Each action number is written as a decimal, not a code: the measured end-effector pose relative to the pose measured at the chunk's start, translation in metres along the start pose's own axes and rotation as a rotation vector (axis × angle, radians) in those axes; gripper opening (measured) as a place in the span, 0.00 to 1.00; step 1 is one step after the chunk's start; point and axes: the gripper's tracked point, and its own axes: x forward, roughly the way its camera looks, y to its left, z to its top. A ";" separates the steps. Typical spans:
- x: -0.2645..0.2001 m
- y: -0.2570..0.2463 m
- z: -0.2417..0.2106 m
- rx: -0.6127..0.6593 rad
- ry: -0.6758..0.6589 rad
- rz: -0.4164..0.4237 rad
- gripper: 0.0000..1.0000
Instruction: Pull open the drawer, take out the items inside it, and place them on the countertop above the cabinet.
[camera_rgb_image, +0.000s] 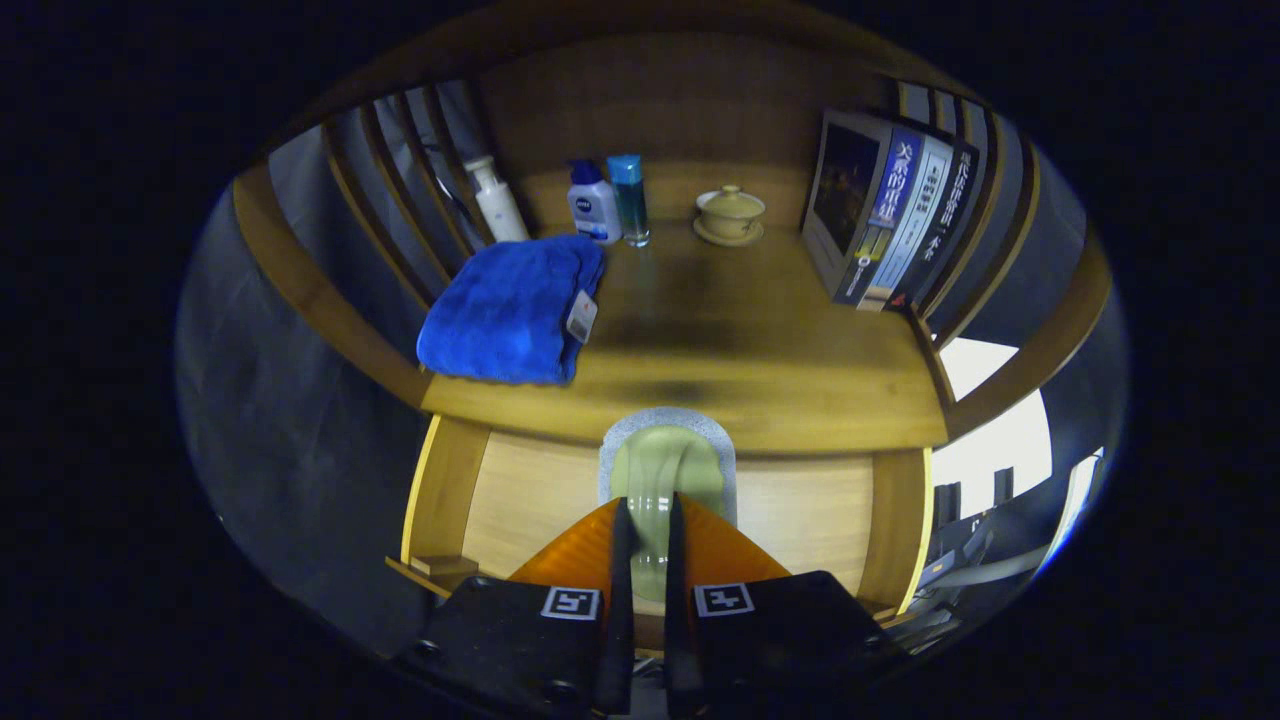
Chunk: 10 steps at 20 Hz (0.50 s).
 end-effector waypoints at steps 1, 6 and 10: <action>-0.001 -0.002 0.012 0.006 -0.014 -0.011 0.21; 0.012 -0.011 0.053 0.035 -0.026 -0.025 0.21; 0.046 -0.023 0.079 0.070 -0.010 -0.054 0.21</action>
